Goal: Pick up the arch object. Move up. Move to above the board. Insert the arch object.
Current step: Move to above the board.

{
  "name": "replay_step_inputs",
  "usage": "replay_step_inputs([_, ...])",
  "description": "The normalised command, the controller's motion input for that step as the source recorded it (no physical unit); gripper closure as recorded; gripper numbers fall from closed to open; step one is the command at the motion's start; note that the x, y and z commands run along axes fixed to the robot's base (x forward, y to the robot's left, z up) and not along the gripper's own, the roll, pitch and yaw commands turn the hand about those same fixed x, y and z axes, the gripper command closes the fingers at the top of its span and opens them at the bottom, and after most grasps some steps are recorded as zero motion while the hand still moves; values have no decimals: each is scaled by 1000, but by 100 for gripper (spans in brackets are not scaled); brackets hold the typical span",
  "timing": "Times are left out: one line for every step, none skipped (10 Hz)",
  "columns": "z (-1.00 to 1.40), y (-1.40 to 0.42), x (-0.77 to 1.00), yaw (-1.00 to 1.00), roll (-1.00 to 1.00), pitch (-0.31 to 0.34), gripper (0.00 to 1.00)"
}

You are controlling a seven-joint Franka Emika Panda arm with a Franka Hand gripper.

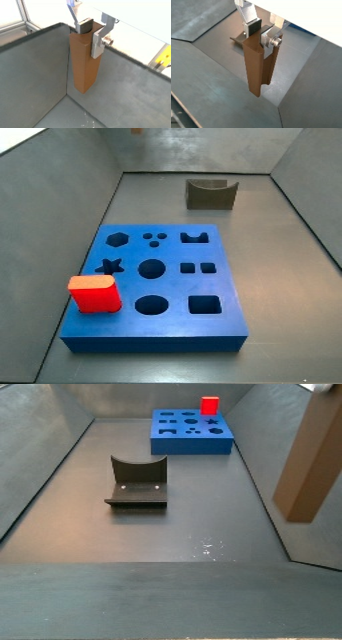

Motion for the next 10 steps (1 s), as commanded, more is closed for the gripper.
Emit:
replay_step_inputs([306,48,-40,-10,35,77,100])
replay_step_inputs([83,-1000,236,311,-473,345,100])
replay_step_inputs([70,-1000,240,305,-453,329,100])
replay_step_inputs([78,-1000,243,244,-329,273,100])
replay_step_inputs([77,-1000,246,125,-238,159,100])
replay_step_inputs([76,-1000,248,68,-136,106,100])
replay_step_inputs([79,-1000,250,41,-74,81,100])
replay_step_inputs([83,-1000,250,27,-45,70,100])
replay_step_inputs([85,-1000,252,14,-21,55,100])
replay_step_inputs([88,-1000,254,10,-16,56,100])
